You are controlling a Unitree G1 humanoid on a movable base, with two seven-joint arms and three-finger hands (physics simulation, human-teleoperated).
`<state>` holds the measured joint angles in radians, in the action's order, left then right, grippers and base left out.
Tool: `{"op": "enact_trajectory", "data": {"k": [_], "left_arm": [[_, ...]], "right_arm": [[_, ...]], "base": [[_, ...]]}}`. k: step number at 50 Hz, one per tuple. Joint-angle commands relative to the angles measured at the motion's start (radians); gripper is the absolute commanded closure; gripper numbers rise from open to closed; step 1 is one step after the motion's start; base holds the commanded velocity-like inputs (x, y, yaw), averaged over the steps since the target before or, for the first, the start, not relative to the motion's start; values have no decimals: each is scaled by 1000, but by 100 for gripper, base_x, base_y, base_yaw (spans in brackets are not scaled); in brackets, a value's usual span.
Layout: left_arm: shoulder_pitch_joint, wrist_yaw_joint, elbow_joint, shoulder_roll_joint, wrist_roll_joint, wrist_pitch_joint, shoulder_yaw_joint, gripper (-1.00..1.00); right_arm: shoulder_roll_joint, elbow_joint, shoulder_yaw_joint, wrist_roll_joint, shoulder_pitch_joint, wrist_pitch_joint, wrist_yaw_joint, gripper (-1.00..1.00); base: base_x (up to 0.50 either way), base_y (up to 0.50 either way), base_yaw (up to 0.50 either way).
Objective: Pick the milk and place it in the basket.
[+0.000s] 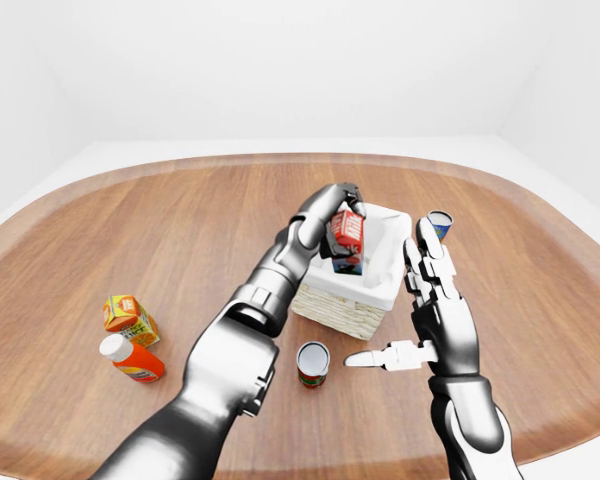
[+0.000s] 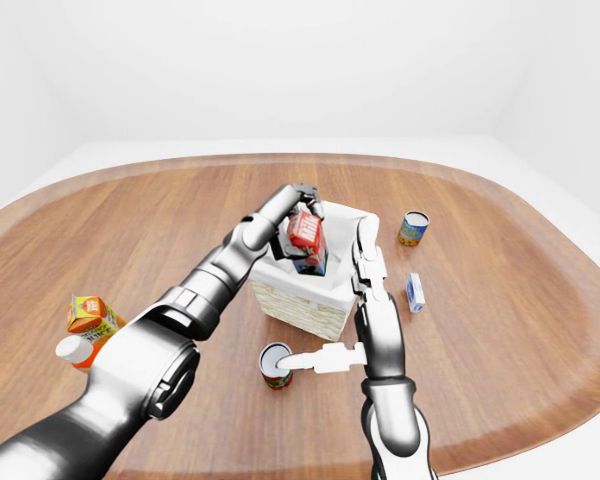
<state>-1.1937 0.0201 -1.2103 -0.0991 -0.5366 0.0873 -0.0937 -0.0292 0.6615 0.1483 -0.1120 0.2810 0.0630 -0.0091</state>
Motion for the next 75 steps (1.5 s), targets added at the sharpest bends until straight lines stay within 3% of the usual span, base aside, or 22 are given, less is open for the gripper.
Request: {"op": "enact_trajectory", "data": {"k": [1,36,37,38,56,63,65,67,68,69,75], "left_arm": [[-18,-54,-23,-16,-33,0,42,100],[23,-110,-102,-14,-48,0,75,100],[24,-120,-102,-15,-53,0,73,-10],[22,-123,-102,-16,-54,0,74,-100],[15,-108,-86,-26,-5,0,85,-100],[37,-66,-75,-26,110,0,124,-100],[39,-20,-63,-26,193,0,156,-100],[35,84,-27,-34,382,0,232,-100],[35,83,-26,-31,406,0,214,-100],[51,152,8,-38,500,0,237,-100],[113,212,66,-34,745,0,208,-100]], "right_arm": [[-1,-2,3,-1,3,-5,0,-100],[-3,0,4,3,6,-6,3,-100],[-2,2,4,4,6,-4,3,-100],[-2,2,4,5,6,-4,3,-100],[-2,-6,0,9,0,-3,4,-100],[1,-5,-5,13,-1,-1,7,-100],[1,-13,-5,12,-2,-5,7,-100],[1,-27,-6,11,-5,-13,6,-100],[1,-29,-6,11,-5,-14,6,-100],[2,-41,-5,9,-8,-18,5,-100],[2,-84,10,-6,-12,-44,-3,-100]], "base": [[0,0,0],[0,0,0],[0,0,0],[0,0,0],[0,0,0],[0,0,0],[0,0,0],[0,0,0],[0,0,0],[0,0,0],[0,0,0]]}}
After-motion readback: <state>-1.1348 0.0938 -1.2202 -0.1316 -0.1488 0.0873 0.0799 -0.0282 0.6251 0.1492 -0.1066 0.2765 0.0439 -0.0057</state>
